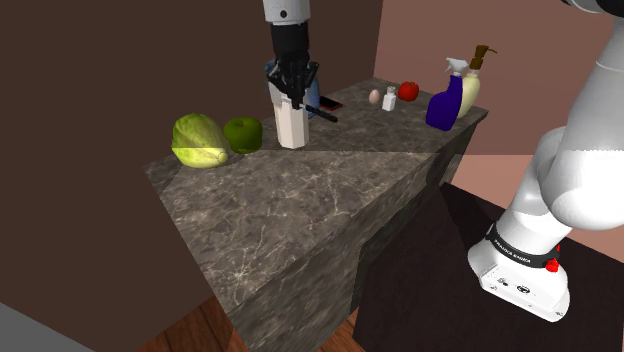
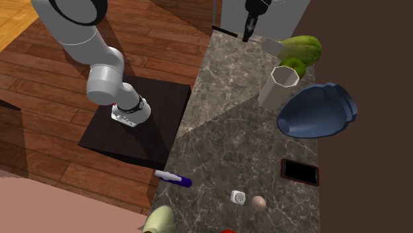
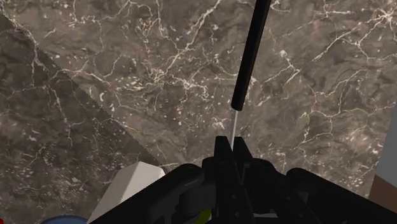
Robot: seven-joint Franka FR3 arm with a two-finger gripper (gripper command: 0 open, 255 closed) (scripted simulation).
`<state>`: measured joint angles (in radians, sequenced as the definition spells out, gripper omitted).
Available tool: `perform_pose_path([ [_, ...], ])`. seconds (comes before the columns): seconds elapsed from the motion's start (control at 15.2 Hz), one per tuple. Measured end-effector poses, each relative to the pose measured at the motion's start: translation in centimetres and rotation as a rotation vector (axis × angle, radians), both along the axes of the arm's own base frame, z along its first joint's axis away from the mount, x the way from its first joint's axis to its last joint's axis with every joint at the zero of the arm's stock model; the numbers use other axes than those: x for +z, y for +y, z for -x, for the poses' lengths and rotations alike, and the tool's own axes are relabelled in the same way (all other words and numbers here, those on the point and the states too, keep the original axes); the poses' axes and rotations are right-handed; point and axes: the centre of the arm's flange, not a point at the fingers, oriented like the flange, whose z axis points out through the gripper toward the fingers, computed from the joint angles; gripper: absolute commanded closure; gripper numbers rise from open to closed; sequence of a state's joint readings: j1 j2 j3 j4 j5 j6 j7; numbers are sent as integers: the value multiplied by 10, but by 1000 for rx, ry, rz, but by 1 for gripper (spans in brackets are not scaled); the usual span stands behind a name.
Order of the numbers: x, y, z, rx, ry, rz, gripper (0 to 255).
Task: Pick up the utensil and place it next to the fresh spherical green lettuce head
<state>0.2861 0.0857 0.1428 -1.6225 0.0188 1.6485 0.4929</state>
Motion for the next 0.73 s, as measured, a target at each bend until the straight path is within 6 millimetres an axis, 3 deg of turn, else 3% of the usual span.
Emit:
perform_pose_path([
  [0.26,-2,39,5,-1,0,0,255],
  [0.73,-36,43,5,-2,0,0,255],
])
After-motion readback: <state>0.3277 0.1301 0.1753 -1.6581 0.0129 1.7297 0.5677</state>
